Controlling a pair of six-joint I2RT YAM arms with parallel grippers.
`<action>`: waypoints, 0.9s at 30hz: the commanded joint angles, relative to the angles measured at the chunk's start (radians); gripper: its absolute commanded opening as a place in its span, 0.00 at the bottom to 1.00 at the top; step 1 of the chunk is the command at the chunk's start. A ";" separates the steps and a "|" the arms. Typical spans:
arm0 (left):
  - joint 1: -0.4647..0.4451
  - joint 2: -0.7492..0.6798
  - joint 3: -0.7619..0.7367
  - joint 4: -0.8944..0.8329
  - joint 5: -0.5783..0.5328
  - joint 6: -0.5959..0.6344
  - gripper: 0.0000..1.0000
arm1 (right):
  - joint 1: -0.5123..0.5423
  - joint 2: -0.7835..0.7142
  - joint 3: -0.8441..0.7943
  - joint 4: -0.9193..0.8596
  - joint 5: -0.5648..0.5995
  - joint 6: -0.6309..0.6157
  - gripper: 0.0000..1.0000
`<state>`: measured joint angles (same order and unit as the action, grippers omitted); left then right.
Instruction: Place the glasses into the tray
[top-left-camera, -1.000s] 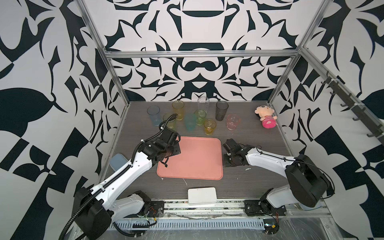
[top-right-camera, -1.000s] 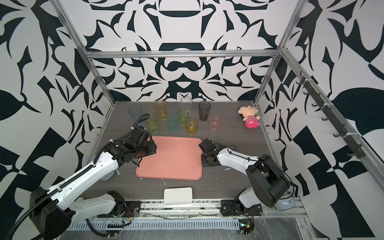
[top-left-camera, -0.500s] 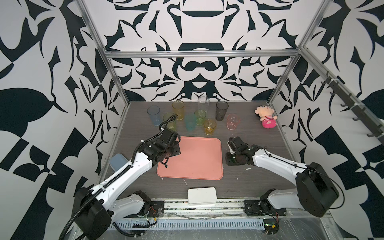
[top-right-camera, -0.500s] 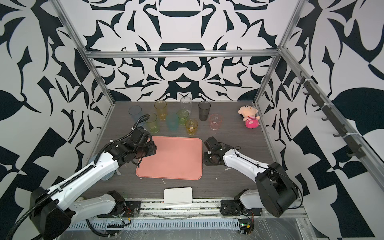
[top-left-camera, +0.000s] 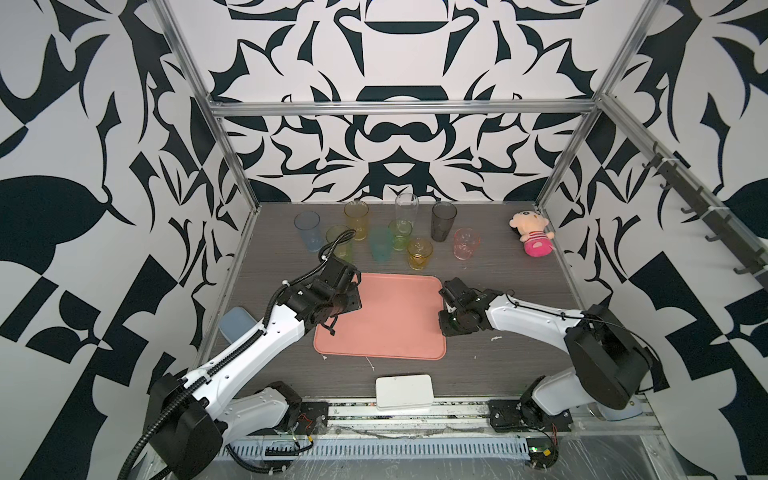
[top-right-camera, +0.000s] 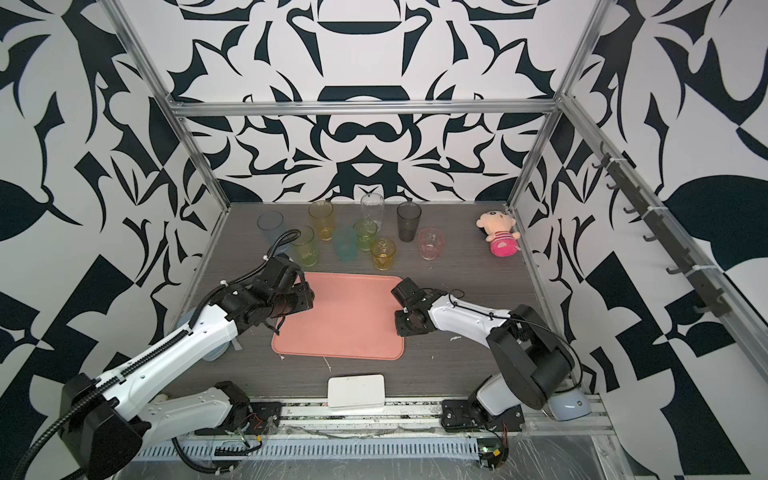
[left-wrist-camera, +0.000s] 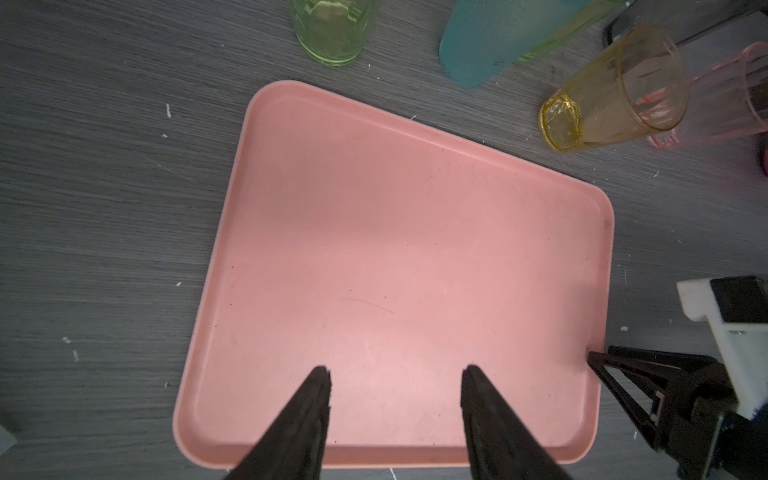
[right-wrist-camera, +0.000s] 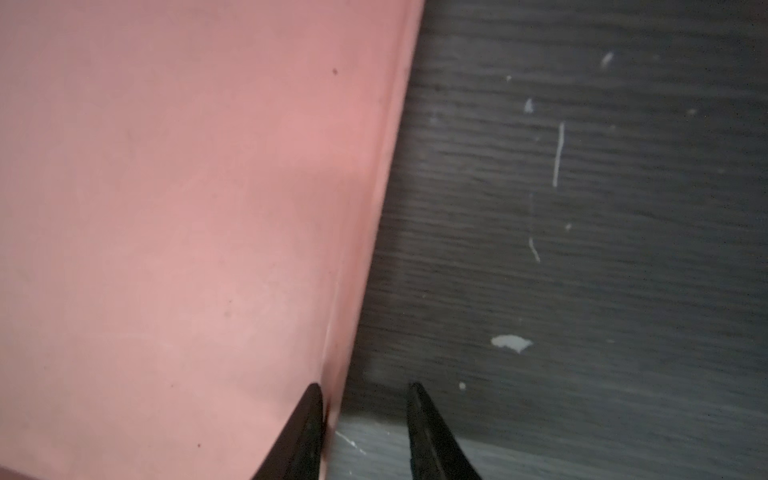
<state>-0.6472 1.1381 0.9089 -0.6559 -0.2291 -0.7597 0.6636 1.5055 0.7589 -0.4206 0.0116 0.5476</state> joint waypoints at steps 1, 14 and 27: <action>0.003 -0.016 -0.016 -0.012 -0.003 -0.009 0.54 | 0.006 0.006 0.044 -0.011 0.049 -0.005 0.30; 0.004 -0.024 -0.021 -0.010 -0.006 -0.008 0.54 | -0.055 0.001 0.008 -0.081 0.059 -0.121 0.09; 0.004 -0.033 -0.025 -0.015 -0.006 -0.009 0.55 | -0.141 -0.010 0.041 -0.126 0.033 -0.156 0.06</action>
<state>-0.6472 1.1240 0.8970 -0.6548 -0.2295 -0.7597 0.5293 1.5124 0.7792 -0.4816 0.0223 0.4103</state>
